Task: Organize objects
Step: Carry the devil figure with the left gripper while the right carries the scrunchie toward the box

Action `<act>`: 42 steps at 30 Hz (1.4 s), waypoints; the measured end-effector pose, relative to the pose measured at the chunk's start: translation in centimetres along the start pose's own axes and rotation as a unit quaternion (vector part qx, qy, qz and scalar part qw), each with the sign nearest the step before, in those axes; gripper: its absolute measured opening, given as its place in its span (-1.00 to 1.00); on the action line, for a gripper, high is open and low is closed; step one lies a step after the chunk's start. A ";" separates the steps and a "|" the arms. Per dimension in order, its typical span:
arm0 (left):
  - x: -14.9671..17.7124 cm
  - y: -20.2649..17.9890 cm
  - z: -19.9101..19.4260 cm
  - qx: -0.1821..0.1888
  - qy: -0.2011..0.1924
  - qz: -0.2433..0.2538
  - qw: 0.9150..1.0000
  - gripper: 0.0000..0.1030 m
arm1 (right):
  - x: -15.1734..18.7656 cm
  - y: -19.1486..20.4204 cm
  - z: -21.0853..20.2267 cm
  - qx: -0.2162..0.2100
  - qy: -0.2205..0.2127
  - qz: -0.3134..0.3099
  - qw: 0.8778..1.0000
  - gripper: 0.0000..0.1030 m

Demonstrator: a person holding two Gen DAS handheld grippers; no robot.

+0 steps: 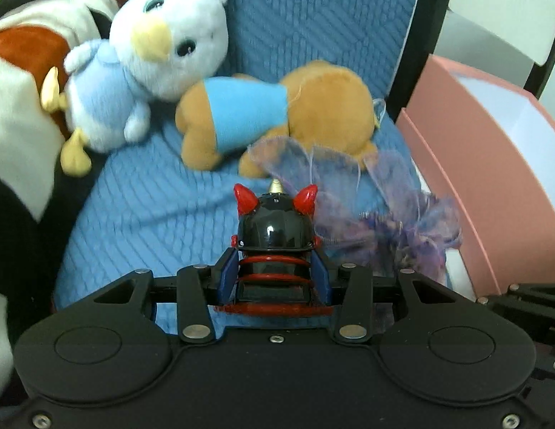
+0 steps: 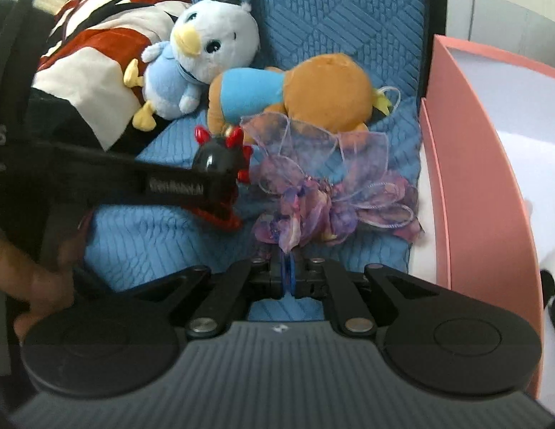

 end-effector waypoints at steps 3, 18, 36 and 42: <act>0.8 -0.4 -0.5 -0.006 -0.004 0.003 1.000 -0.18 | 0.5 0.0 -0.3 0.007 0.002 -0.009 1.000 -0.59; 2.8 1.1 -2.7 0.010 0.027 -0.051 0.998 -0.18 | 0.2 -0.8 -0.7 0.034 -0.010 -0.032 0.999 0.27; -0.3 1.3 1.1 0.044 0.072 -0.074 0.994 0.41 | -0.8 0.3 2.7 0.053 0.024 -0.076 0.995 0.55; -0.2 1.8 2.3 0.055 0.099 -0.093 0.989 0.31 | -0.7 0.3 4.7 0.059 0.037 -0.092 0.993 0.54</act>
Point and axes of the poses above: each gripper's, at about its wrist camera, not at the fingertips, and z roughly the way its jaws point, y to its left, x to its underside, the point moved 2 cm from there along z, roughly the way its jaws point, and after that the axes turned 9 degrees about -z, right-handed, at the moved point
